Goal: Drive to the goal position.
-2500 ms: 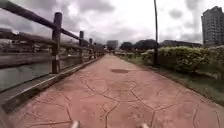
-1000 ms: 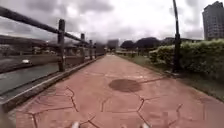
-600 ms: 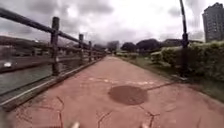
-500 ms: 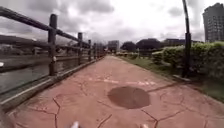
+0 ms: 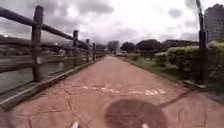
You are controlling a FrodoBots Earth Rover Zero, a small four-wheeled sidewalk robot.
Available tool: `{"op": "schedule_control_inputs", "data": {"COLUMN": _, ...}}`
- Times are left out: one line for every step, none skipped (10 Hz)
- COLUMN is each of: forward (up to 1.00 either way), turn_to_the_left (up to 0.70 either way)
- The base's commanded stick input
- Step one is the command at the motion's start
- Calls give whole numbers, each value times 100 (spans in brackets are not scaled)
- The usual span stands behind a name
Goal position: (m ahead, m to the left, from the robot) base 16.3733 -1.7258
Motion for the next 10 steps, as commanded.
{"op": "schedule_control_inputs", "data": {"forward": 100, "turn_to_the_left": 0}}
{"op": "schedule_control_inputs", "data": {"forward": 100, "turn_to_the_left": 0}}
{"op": "schedule_control_inputs", "data": {"forward": 100, "turn_to_the_left": 0}}
{"op": "schedule_control_inputs", "data": {"forward": 100, "turn_to_the_left": 0}}
{"op": "schedule_control_inputs", "data": {"forward": 100, "turn_to_the_left": 0}}
{"op": "schedule_control_inputs", "data": {"forward": 100, "turn_to_the_left": 0}}
{"op": "schedule_control_inputs", "data": {"forward": 100, "turn_to_the_left": 0}}
{"op": "schedule_control_inputs", "data": {"forward": 100, "turn_to_the_left": 0}}
{"op": "schedule_control_inputs", "data": {"forward": 100, "turn_to_the_left": 0}}
{"op": "schedule_control_inputs", "data": {"forward": 100, "turn_to_the_left": 0}}
